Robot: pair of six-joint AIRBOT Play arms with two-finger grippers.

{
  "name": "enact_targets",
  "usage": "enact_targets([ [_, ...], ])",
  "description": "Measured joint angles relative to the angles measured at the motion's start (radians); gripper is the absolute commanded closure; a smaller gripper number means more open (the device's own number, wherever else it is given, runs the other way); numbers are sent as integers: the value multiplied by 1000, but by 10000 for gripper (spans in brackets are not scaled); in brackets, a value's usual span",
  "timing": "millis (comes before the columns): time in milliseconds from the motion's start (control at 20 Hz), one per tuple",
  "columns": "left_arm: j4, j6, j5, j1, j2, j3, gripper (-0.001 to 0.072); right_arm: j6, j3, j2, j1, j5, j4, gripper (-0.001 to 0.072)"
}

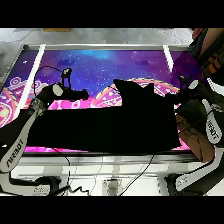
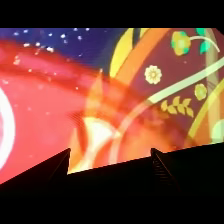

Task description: Fold the clothes and pants, and hang the long-sleeved shirts on hangers.

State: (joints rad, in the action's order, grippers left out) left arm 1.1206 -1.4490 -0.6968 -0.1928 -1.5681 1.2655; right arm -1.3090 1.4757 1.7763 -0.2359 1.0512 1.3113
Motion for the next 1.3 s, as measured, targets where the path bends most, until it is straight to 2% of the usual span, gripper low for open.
enact_targets([
  [250, -171, 51, -14, -28, -133, 141, 160, 16, 15, -32, 25, -15, -7, 695],
  [500, -308, 115, 1, -121, -271, 283, 160, 57, 18, -77, 32, 44, -40, 695],
  [850, -373, 144, 151, -235, -408, 348, 160, 108, 18, -131, 33, 123, -151, 694],
  [1000, -404, 146, 167, -264, -466, 418, 168, 114, 18, -142, 33, 149, -163, 695],
  [1100, -414, 145, 174, -282, -512, 486, 201, 116, 18, -145, 33, 157, -166, 695],
  [1300, -420, 109, 163, -302, -615, 622, 201, 119, 18, -148, 33, 184, -171, 694],
])
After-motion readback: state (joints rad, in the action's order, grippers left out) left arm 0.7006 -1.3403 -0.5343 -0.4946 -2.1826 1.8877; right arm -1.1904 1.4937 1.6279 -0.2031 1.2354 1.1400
